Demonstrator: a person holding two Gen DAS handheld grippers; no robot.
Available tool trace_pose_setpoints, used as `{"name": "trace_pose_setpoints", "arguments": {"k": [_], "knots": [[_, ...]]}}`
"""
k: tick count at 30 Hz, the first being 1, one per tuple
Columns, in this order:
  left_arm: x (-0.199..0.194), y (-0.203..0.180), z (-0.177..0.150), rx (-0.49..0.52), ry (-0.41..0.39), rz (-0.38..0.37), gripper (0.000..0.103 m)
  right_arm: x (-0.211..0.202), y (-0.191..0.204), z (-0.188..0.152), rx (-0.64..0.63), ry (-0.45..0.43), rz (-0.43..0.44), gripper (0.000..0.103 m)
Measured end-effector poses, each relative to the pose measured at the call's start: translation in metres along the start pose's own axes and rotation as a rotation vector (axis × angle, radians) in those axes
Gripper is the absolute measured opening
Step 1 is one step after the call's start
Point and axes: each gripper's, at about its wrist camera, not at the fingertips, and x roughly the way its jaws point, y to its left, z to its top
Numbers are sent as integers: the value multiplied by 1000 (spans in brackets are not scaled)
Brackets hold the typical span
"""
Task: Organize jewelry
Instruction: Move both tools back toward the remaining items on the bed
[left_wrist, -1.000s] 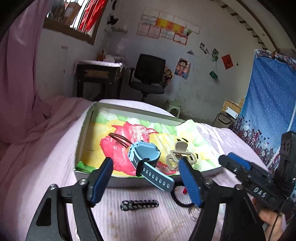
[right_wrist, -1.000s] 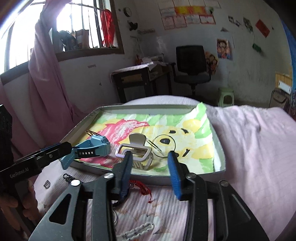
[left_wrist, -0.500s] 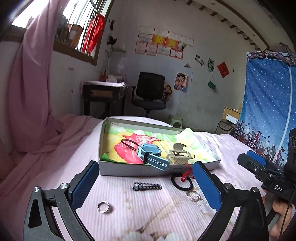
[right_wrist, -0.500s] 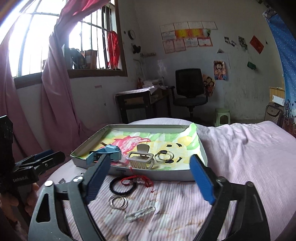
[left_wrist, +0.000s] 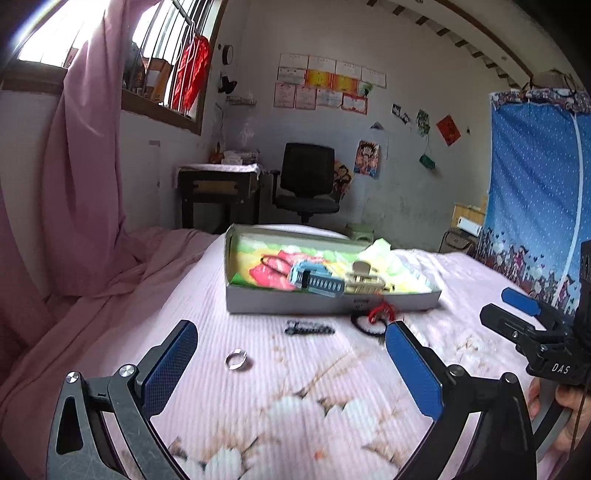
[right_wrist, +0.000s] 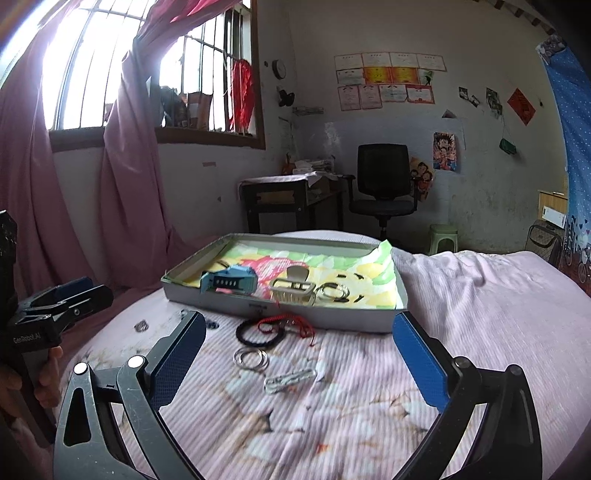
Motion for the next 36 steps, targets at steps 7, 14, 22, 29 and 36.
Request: {"name": "trace_pose_setpoints", "arguments": {"k": [7,14,22,29,36], "knots": [[13,12,-10,-2,86,33,102,4,4,-9,-27,82,9,100],[34,15,-19,10,164,84,102,24,0,-18,-2,191,-12,100],[50,27,-22,-32,220,87,102,51,7,-25,-17,328,-5,99],[64,31,-23,-72,231,62,91,63,2,-30,31,383,40,89],[76,36,-21,-112,249,27,69,80,4,-36,52,436,99,68]]}}
